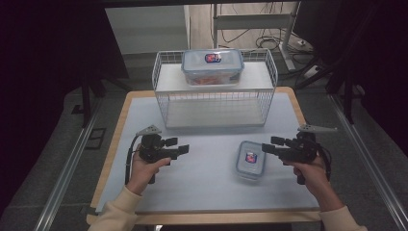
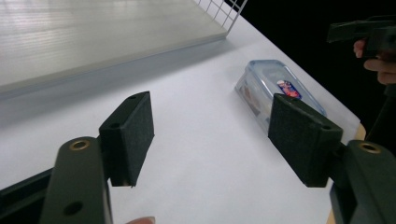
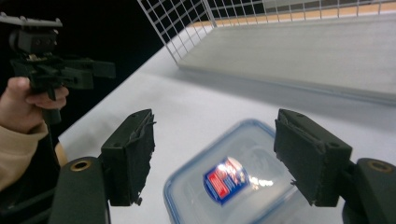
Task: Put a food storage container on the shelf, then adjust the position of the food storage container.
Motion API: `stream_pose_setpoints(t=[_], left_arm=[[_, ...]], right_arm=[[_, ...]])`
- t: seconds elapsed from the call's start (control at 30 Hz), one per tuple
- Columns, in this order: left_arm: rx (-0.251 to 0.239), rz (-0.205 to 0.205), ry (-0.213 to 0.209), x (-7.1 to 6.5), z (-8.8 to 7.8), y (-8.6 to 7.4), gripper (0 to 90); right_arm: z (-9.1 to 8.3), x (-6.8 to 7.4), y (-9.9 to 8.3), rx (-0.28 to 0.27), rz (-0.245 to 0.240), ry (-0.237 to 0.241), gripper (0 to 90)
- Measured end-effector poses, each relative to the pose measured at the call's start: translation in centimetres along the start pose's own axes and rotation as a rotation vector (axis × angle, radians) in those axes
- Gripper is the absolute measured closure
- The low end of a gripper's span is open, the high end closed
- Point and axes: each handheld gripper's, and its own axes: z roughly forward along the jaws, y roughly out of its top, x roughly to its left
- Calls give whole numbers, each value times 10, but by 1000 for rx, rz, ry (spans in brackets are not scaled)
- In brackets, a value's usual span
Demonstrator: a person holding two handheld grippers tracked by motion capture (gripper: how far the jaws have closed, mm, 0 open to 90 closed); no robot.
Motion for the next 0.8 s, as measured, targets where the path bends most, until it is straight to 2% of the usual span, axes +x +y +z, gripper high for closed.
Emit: stream_pose_setpoints(t=[0.07,0.13,0.23,0.27,0.37,0.47,0.57,0.8], left_arm=[[6,-3,-2,-1,1,-3,293],[20,-2,3,-1,2,-7,286],[28,-14,-12,-1,2,-11,282],[30,-10,2,-1,2,-13,281],[31,-16,4,0,1,-15,276],[28,-25,18,2,-2,-20,272],[31,-33,20,3,-2,-22,272],[61,-10,46,0,3,-30,271]], right_arm=[[-1,0,-5,11,-7,-7,280],[-2,-1,-9,19,-1,-12,280],[-1,-3,-13,31,15,-10,279],[-1,-3,-14,33,18,-10,279],[1,-2,-15,43,14,-14,279],[4,-1,-19,74,0,-46,279],[5,-3,-20,81,3,-56,280],[0,-5,-21,89,-12,-84,285]])
